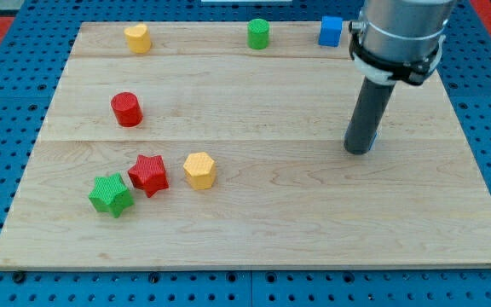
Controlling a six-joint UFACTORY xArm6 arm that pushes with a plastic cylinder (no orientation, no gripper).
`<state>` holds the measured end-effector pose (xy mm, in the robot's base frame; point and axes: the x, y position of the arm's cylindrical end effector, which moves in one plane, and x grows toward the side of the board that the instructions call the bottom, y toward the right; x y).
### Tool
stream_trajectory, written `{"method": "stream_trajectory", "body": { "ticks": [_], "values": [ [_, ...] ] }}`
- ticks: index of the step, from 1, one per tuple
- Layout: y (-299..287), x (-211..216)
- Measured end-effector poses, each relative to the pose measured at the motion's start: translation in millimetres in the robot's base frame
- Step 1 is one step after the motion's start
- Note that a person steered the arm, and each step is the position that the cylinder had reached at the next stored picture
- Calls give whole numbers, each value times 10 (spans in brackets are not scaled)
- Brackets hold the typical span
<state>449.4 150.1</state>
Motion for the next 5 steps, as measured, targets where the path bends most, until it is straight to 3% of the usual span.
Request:
{"method": "stream_trajectory", "body": {
  "ticks": [1, 2, 5],
  "values": [
    [172, -355],
    [306, -447],
    [309, -37]
  ]
}}
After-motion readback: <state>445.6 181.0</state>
